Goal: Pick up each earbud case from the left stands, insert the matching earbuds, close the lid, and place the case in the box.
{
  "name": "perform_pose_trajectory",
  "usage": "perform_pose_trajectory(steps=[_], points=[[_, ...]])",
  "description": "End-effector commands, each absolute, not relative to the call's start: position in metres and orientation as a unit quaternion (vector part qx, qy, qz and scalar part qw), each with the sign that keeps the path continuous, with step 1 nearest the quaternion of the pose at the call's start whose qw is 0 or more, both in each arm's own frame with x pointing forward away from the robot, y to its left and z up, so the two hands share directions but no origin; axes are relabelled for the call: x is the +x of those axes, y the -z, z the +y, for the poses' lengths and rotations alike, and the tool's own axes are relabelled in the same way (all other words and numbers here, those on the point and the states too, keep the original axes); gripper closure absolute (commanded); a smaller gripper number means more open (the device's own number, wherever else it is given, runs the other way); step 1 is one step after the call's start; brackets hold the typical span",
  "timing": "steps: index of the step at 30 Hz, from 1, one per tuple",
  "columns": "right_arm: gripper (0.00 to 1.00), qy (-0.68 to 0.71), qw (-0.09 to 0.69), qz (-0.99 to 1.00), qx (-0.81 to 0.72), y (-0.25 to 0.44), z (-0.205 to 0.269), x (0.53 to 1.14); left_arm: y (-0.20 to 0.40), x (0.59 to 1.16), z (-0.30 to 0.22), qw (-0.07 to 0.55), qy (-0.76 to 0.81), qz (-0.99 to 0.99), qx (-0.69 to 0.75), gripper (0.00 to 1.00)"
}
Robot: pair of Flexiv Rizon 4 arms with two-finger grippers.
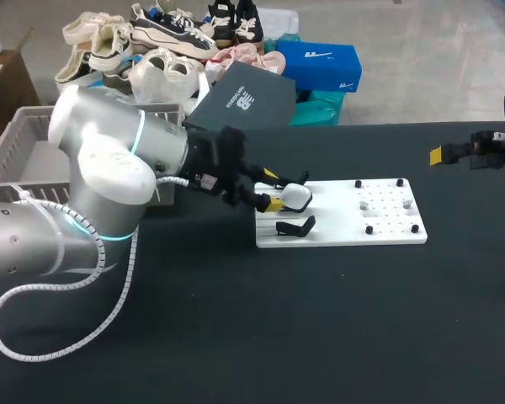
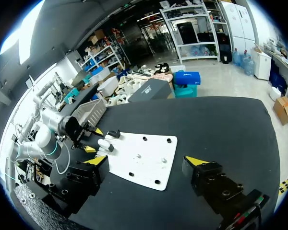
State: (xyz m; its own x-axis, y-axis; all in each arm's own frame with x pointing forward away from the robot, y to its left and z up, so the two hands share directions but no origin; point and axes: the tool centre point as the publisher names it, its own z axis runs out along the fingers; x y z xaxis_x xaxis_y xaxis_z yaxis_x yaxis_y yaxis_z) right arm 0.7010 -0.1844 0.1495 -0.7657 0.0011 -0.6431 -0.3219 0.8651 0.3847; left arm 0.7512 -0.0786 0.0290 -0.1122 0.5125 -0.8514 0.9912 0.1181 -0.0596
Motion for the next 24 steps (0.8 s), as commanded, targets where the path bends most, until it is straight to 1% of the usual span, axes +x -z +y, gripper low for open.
perform_pose_trajectory(steps=[1,4,7,14,17,21,22,24], points=[[0.0,-0.244,0.33,0.907,-0.089,-0.149,-0.185,0.701,-0.026,0.75,-0.083,0.359,0.341,0.656,0.569,0.28],[0.0,-0.244,0.33,0.907,-0.089,-0.149,-0.185,0.701,-0.025,0.749,-0.086,0.359,0.344,0.653,0.571,0.35],[0.0,-0.244,0.33,0.907,-0.089,-0.149,-0.185,0.701,-0.024,0.748,-0.088,0.358,0.345,0.651,0.574,0.36],[0.0,-0.244,0.33,0.907,-0.089,-0.149,-0.185,0.701,-0.02,0.75,-0.092,0.355,0.348,0.651,0.574,0.45],[0.0,-0.244,0.33,0.907,-0.089,-0.149,-0.185,0.701,-0.019,0.751,-0.093,0.354,0.349,0.651,0.573,0.47],[0.0,-0.244,0.33,0.907,-0.089,-0.149,-0.185,0.701,-0.019,0.754,-0.095,0.354,0.35,0.652,0.572,0.46],[0.0,-0.244,0.33,0.907,-0.089,-0.149,-0.185,0.701,-0.019,0.754,-0.095,0.354,0.351,0.652,0.572,0.41],[0.0,-0.244,0.33,0.907,-0.089,-0.149,-0.185,0.701,-0.019,0.754,-0.095,0.354,0.351,0.652,0.571,0.43]])
